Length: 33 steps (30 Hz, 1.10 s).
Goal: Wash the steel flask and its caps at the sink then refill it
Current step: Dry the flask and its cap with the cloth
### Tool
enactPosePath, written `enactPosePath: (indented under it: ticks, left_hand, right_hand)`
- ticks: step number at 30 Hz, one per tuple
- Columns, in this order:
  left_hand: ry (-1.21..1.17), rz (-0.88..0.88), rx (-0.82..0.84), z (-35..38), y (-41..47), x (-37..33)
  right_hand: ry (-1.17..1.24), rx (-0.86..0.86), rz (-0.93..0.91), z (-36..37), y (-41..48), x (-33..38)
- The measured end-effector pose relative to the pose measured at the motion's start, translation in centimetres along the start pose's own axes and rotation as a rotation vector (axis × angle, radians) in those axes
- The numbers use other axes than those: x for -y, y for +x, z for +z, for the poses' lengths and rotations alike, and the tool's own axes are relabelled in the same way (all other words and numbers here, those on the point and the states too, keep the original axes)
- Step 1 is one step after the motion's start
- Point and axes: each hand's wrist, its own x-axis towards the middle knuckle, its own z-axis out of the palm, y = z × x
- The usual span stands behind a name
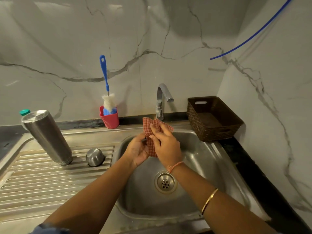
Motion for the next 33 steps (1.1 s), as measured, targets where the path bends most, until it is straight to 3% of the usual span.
enactPosePath:
  ticks: [2, 5, 8, 14, 17, 19, 23, 27, 30, 33]
  left_hand:
    - [0.027, 0.002, 0.018, -0.3, -0.1, -0.3]
    - [-0.014, -0.025, 0.052, -0.5, -0.3, -0.9]
    - [-0.062, -0.049, 0.120, -0.5, -0.6, -0.8]
    - [-0.153, -0.119, 0.114, -1.1, -0.5, -0.6]
    - [-0.184, -0.148, 0.096, -1.0, -0.3, -1.1]
    - [-0.156, -0.120, 0.102, -0.8, -0.3, -1.5]
    - [-0.039, -0.030, 0.099, -0.6, -0.4, -1.9]
    - [0.041, -0.022, 0.140, -0.4, -0.7, -1.9]
    - [0.124, 0.024, 0.217, -0.5, -0.8, -2.0]
    - [0.220, 0.093, 0.204, -0.3, -0.9, -2.1]
  right_hand:
    - [0.076, 0.025, 0.055, -0.7, 0.8, -0.3]
    - [0.477, 0.181, 0.291, -2.4, 2.5, -1.0]
    - [0.687, 0.272, 0.368, -2.8, 2.7, -1.7]
    - [0.879, 0.133, 0.528, -2.4, 1.4, -3.1]
    - [0.726, 0.018, 0.607, -2.3, 1.7, -3.9]
    - [0.621, 0.055, 0.569, -2.4, 1.9, -4.3]
    - [0.449, 0.095, 0.280, -3.3, 2.6, -3.6]
    - [0.307, 0.098, 0.142, -3.7, 3.5, -2.4]
    - [0.292, 0.165, 0.194, -4.1, 3.9, -2.0]
    - [0.414, 0.230, 0.378, -4.4, 3.8, -1.5]
